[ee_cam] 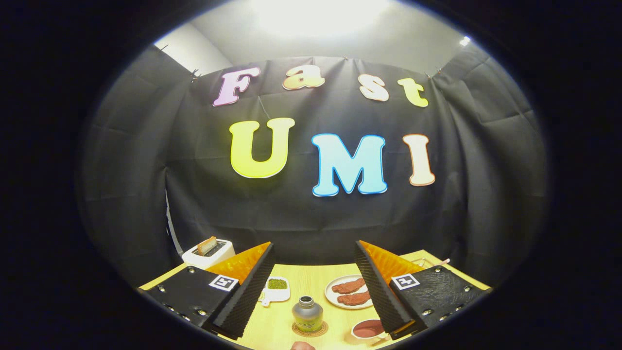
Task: Take the bottle from table, then pour the juice into the cup, finally place the bottle on the coaster
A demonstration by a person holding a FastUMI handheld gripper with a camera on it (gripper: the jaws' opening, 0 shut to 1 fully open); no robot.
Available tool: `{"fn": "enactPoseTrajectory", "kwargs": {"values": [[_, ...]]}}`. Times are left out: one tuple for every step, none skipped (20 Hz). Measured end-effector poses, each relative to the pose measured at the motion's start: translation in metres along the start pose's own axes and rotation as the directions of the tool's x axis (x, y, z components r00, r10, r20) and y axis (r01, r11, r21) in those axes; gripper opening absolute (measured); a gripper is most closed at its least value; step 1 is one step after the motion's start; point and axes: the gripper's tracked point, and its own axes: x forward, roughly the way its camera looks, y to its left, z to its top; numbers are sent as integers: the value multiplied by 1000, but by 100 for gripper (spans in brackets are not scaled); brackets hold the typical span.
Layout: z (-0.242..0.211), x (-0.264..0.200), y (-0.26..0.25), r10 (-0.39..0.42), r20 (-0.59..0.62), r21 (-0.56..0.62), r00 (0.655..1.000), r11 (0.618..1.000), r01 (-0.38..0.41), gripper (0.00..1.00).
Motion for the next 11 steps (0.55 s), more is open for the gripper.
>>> {"fn": "enactPoseTrajectory", "kwargs": {"values": [[11,-2,-1,-9,10,-4,1000,1000,9,99],[15,-5,-3,-17,15,12,1000,1000,16,99],[19,-7,2,-1,20,29,1000,1000,1,99],[20,-9,2,3,26,39,1000,999,-4,99],[20,-9,-1,2,25,36,1000,999,-3,99],[19,-10,-4,-2,20,30,1000,1000,1,99],[19,-10,-4,3,22,28,1000,1000,-3,99],[18,-9,-5,3,20,29,1000,1000,-3,99],[18,-7,-6,2,18,28,1000,1000,-3,99],[17,-7,-8,1,16,26,1000,1000,-1,99],[15,-6,-12,-3,13,23,1000,1000,3,99]]}}
